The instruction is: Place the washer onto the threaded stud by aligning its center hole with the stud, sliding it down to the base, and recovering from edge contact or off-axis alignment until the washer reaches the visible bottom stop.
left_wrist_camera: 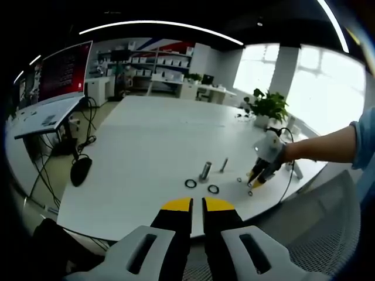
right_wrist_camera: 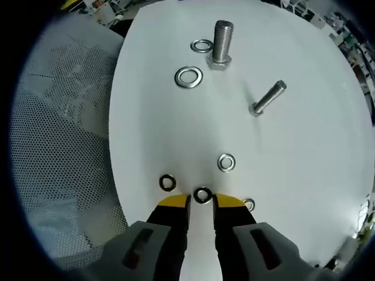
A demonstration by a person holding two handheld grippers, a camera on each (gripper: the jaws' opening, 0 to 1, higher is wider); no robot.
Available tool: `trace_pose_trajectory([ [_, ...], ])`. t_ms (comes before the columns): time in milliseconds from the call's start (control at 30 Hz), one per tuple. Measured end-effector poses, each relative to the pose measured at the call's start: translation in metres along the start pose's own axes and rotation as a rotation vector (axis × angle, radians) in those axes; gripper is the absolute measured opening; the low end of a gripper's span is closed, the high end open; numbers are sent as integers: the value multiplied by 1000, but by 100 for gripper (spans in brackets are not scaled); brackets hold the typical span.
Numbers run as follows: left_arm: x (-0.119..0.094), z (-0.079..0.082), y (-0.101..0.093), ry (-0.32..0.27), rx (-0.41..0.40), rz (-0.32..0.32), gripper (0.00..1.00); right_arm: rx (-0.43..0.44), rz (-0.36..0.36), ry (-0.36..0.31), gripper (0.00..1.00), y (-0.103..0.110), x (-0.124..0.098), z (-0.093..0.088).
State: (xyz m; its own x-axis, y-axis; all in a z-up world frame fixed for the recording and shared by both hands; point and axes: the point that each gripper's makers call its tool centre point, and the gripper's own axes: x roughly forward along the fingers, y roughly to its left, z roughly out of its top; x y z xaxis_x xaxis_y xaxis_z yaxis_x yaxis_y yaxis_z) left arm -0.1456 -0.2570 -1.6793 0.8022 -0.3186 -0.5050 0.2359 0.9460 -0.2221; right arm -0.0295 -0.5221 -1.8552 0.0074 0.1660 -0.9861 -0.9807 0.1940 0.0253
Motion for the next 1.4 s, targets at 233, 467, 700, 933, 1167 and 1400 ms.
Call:
trace_pose_trajectory([
  [233,0,0,1,-2,-2,2,4,-21,-29,-7,16,-1,1,1],
  [467,0,0,1,-2,-2,3,4,-5,-37,-26,15,-3,1,2],
  [700,0,0,1,-2,-2,3,4,-24,-84,-34,14,-8,-2,1],
  [933,0,1,1,-5,-3,3,4,-17,-52,-74,14,-1,-15,13],
  [1167,0,1,1,-5,-4,4,4,-25,-29,-95,14,0,-31,25],
  [1400,0,1,1,-4,-4,3,4,-53,-5,-117,14,6,-45,38],
])
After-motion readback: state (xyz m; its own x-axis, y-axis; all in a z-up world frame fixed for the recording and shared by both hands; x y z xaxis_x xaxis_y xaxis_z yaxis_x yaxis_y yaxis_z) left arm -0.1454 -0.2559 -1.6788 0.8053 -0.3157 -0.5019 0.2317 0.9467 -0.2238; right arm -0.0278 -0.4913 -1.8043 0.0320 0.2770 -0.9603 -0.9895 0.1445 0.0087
